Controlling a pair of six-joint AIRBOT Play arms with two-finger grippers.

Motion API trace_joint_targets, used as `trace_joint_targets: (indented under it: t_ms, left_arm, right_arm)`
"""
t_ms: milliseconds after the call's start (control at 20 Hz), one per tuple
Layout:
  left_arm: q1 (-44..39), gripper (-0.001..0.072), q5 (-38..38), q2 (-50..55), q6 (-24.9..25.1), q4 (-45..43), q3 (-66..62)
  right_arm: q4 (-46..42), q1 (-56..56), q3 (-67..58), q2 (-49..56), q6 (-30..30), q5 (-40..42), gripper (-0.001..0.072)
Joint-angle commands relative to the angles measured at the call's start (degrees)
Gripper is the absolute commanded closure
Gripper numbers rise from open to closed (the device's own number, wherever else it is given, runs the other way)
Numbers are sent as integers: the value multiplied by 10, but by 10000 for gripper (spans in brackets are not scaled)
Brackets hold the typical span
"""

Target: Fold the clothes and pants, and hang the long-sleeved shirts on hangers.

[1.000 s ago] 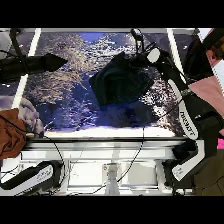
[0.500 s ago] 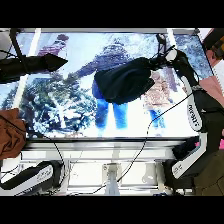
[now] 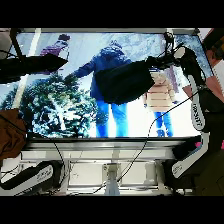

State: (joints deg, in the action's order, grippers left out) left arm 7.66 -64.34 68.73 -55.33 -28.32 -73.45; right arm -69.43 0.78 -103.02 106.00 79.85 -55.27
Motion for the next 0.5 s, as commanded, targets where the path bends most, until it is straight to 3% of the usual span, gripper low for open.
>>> trace_joint_targets:
  t_ms: [0,100,250,450]
  left_arm:
    - [0,680,0,0,0,0,1]
    - [-1,680,0,0,0,0,1]
    - [-1,680,0,0,0,0,1]
    - [-1,680,0,0,0,0,1]
  right_arm:
    - [-44,4,-5,19,-11,-50,77]
    - [-41,4,-12,47,2,-86,77]
    - [-49,4,-20,73,3,-71,77]
    - [-114,3,-63,109,19,-92,79]
